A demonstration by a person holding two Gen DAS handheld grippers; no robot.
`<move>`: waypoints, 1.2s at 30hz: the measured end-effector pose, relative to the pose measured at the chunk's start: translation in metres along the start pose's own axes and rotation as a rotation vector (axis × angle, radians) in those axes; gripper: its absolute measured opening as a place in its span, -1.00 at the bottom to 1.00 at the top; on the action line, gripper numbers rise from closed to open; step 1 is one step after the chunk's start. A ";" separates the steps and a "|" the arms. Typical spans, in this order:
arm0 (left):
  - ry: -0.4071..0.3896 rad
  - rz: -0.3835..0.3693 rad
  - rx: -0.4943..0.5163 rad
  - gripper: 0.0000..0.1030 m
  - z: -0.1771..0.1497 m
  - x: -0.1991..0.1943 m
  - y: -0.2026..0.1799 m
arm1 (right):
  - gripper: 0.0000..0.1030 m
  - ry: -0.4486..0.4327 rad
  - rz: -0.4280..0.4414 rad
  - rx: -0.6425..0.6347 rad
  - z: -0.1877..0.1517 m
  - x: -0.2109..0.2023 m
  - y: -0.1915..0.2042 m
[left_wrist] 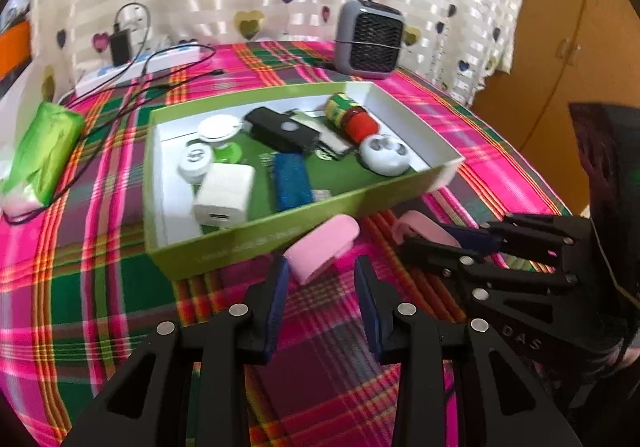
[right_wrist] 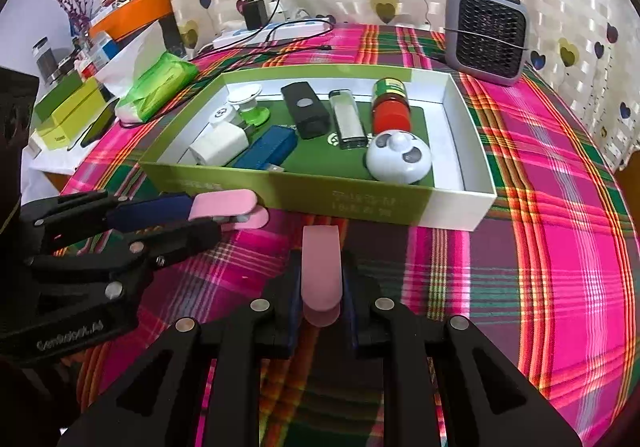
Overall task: Organize rigid objects
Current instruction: 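Lift the pink clips with both grippers and move them toward the green box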
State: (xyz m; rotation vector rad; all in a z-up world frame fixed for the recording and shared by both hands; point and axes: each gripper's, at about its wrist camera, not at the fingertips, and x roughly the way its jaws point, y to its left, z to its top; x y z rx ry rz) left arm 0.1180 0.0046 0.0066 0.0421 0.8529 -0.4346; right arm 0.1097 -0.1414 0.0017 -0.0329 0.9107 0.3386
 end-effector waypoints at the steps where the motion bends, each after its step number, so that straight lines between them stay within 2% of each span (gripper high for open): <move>1: 0.004 -0.005 0.007 -0.36 -0.001 0.000 -0.003 | -0.63 0.000 0.001 0.002 0.000 -0.001 -0.001; 5: 0.020 -0.040 0.030 -0.36 -0.004 0.001 -0.014 | -0.63 -0.003 0.002 0.007 -0.002 -0.002 -0.006; 13: -0.011 0.035 0.055 -0.36 0.002 -0.002 -0.012 | -0.63 -0.008 -0.012 0.023 -0.004 -0.006 -0.018; 16: -0.015 0.040 0.060 -0.36 0.005 -0.001 -0.010 | -0.63 -0.009 -0.008 0.025 -0.006 -0.008 -0.021; 21: 0.031 -0.012 0.076 -0.36 0.008 0.011 -0.010 | -0.63 -0.011 0.002 0.035 -0.007 -0.009 -0.025; 28: 0.049 -0.015 0.082 -0.36 0.010 0.018 -0.014 | -0.63 -0.013 0.009 0.039 -0.007 -0.010 -0.030; 32: 0.055 -0.056 0.102 -0.36 0.008 0.017 -0.026 | -0.63 -0.012 0.008 0.026 -0.008 -0.011 -0.029; 36: 0.061 -0.064 0.098 -0.36 0.010 0.020 -0.033 | -0.63 -0.013 -0.001 0.022 -0.009 -0.012 -0.031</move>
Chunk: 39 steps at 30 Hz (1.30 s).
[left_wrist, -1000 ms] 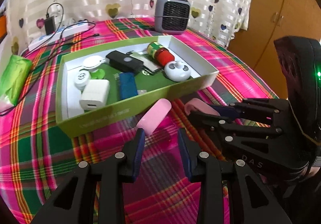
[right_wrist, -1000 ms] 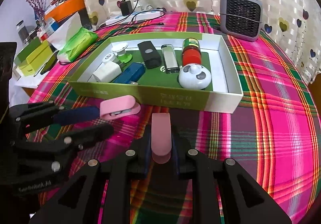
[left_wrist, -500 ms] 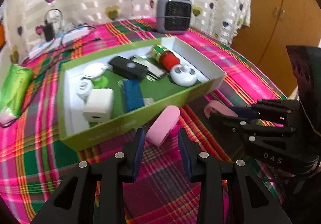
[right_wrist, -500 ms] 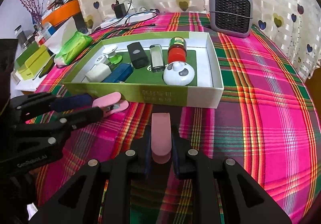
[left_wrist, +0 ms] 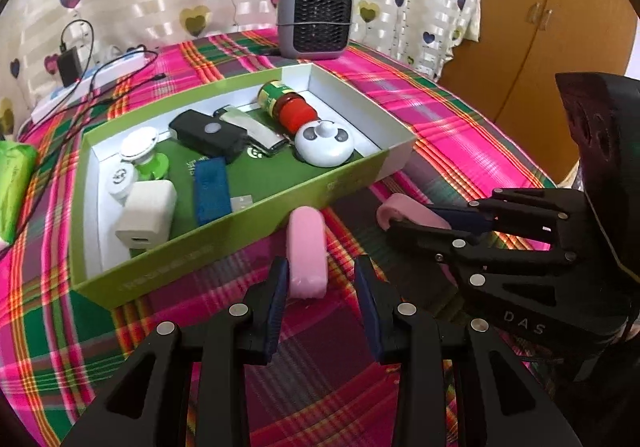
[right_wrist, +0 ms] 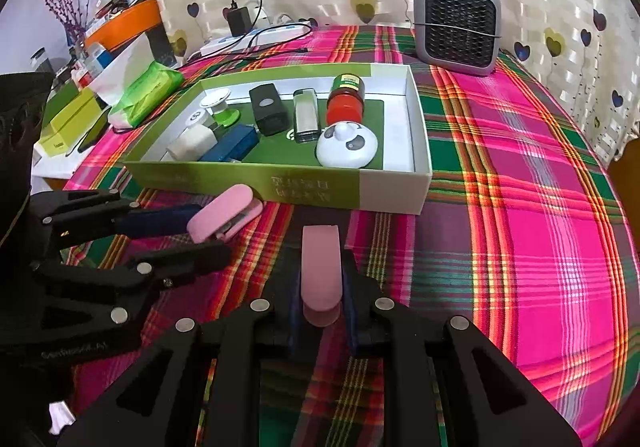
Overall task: Organize rigid objects
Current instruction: 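Lift the pink clips with both grippers and move them toward the green box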
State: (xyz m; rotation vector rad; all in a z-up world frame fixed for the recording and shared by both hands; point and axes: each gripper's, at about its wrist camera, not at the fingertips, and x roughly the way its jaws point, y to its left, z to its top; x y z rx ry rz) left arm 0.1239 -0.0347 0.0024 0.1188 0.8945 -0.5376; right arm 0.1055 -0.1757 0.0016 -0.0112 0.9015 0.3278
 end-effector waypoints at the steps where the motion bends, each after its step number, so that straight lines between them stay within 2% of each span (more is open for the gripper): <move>1: 0.002 -0.001 -0.004 -0.36 0.000 0.001 0.000 | -0.63 0.000 -0.003 0.000 0.000 0.000 -0.001; 16: 0.011 0.105 -0.060 -0.36 0.006 0.011 -0.002 | -0.63 -0.003 -0.017 0.006 0.000 -0.003 -0.009; 23: 0.004 0.121 -0.083 -0.39 0.007 0.012 -0.001 | -0.63 -0.002 -0.027 -0.006 -0.001 -0.002 -0.007; 28: 0.007 0.164 -0.075 -0.54 0.007 0.013 -0.003 | -0.63 -0.002 -0.026 -0.006 0.000 -0.002 -0.008; 39: 0.003 0.163 -0.088 -0.67 0.005 0.011 -0.001 | -0.63 -0.002 -0.028 -0.008 0.000 -0.002 -0.007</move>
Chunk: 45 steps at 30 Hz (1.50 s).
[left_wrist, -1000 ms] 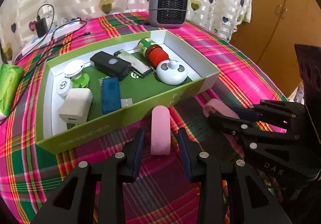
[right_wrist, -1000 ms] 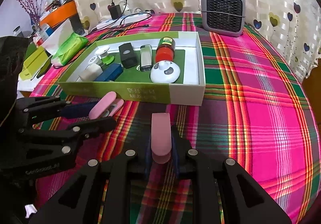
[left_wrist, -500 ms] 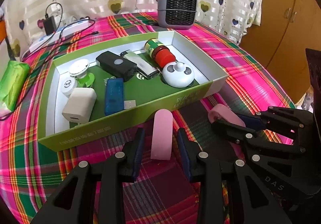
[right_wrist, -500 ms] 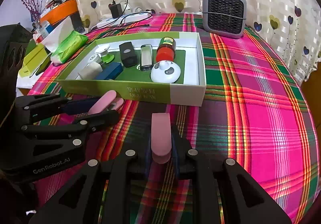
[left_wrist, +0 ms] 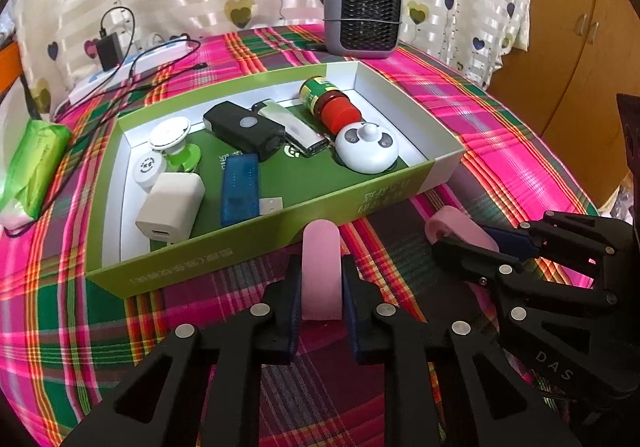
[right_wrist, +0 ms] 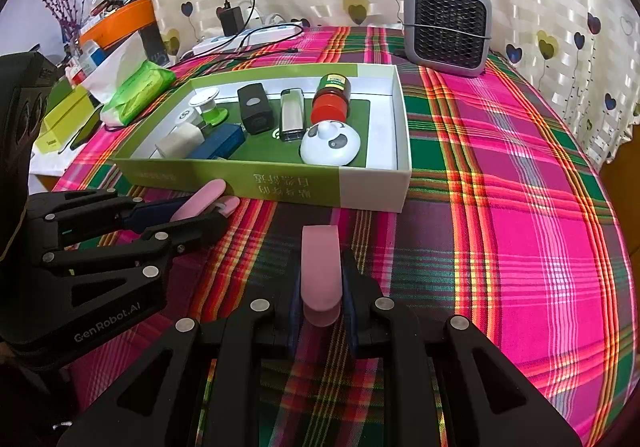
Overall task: Organize rigid objects
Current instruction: 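Lift the pink clips with both grippers and move them toward the green box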
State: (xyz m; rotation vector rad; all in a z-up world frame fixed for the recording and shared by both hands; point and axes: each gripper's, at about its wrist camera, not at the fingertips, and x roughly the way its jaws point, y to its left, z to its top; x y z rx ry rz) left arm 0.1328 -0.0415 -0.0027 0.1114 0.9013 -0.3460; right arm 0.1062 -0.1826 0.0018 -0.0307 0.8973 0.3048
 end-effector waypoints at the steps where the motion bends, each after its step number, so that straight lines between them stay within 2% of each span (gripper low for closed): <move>1: 0.000 0.000 -0.001 -0.67 0.000 0.000 0.000 | -0.63 0.000 -0.001 -0.001 0.000 0.000 0.000; 32: -0.003 -0.001 -0.008 -0.67 -0.010 -0.009 -0.004 | -0.64 -0.008 -0.014 0.014 -0.001 -0.001 -0.004; 45: -0.031 -0.002 -0.014 -0.67 -0.012 -0.025 -0.005 | -0.64 -0.035 -0.002 -0.007 0.003 -0.011 0.005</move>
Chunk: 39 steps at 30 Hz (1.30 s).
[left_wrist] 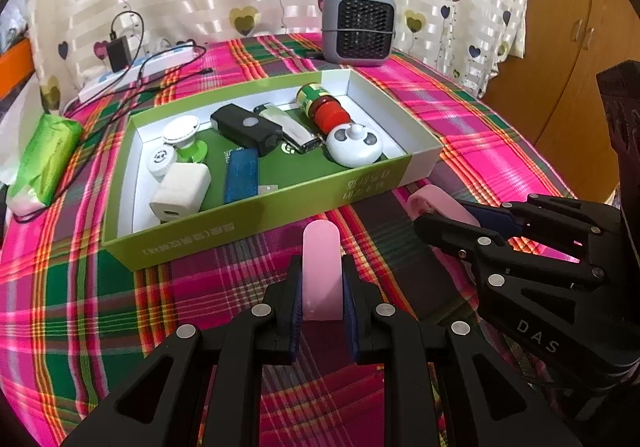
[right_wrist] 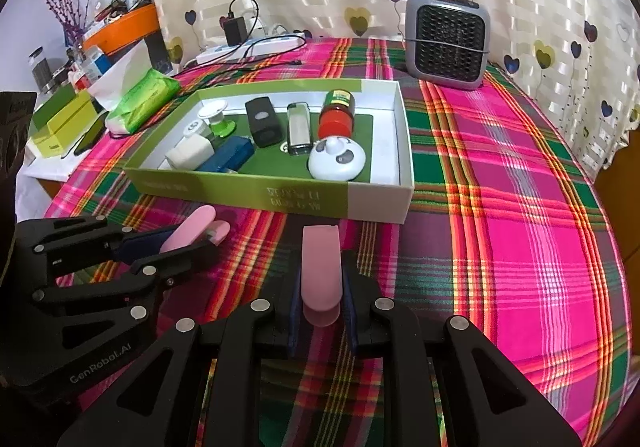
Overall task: Organize rigid objects
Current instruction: 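Lift the pink clips with both grippers and move them toward the green box, then lower the pink clip into the box with the right gripper while the left gripper lowers its clip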
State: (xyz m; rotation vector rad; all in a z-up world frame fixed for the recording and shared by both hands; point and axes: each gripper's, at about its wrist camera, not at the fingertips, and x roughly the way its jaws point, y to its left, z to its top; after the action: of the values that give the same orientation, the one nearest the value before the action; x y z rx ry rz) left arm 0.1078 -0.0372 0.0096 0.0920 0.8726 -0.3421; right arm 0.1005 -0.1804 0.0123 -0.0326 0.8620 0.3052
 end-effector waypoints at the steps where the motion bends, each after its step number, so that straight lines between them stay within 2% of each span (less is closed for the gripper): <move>1: -0.005 0.000 0.000 -0.67 0.000 -0.002 0.000 | -0.64 -0.003 -0.001 -0.002 0.001 -0.001 0.001; 21: -0.085 0.009 -0.020 -0.67 0.034 -0.022 0.017 | -0.64 -0.075 0.032 -0.016 0.038 -0.017 0.000; 39: -0.070 0.015 -0.082 -0.67 0.054 0.004 0.045 | -0.64 -0.045 0.085 0.001 0.083 0.024 -0.006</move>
State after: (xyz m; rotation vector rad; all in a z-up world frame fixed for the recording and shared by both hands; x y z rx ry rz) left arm 0.1647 -0.0080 0.0391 0.0106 0.8153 -0.2939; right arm 0.1788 -0.1673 0.0480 0.0117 0.8204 0.3843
